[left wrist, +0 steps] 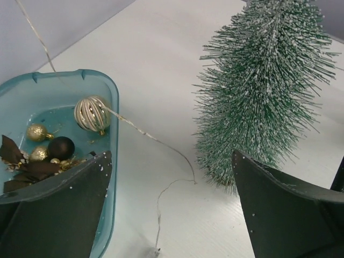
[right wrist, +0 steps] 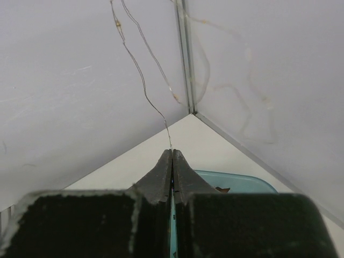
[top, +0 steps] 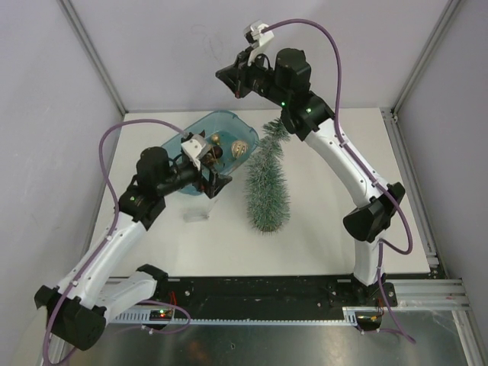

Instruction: Decorate the small christmas tree

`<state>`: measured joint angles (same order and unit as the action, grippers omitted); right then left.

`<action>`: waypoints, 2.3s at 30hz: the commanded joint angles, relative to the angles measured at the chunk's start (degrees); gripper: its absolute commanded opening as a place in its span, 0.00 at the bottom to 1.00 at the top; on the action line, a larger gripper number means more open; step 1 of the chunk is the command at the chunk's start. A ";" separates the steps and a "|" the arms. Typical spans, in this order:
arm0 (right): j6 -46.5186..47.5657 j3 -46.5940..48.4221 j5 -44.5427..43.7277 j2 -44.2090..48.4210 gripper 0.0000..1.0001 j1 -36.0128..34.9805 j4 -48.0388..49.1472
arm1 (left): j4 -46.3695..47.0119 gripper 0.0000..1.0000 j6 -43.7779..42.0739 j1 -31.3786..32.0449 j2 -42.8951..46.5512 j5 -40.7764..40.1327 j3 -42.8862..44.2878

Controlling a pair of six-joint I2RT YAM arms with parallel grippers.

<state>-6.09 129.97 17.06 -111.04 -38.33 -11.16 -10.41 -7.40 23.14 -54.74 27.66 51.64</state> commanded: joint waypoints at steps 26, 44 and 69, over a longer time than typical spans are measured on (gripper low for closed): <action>-5.70 -22.15 -3.09 8.09 0.00 15.03 12.72 | -5.53 0.99 6.48 -4.66 -3.73 -3.98 4.81; -3.96 -55.49 -22.93 35.03 0.00 19.90 11.90 | -10.73 1.00 -0.31 -11.44 3.52 6.79 8.71; -7.03 -63.18 -21.94 46.41 0.00 37.56 8.79 | -10.76 1.00 4.33 -6.14 4.38 9.03 16.93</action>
<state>-12.10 66.72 -5.69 -66.41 -1.83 -4.78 -21.67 -4.45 16.45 -51.20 36.38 66.02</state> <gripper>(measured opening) 0.010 0.995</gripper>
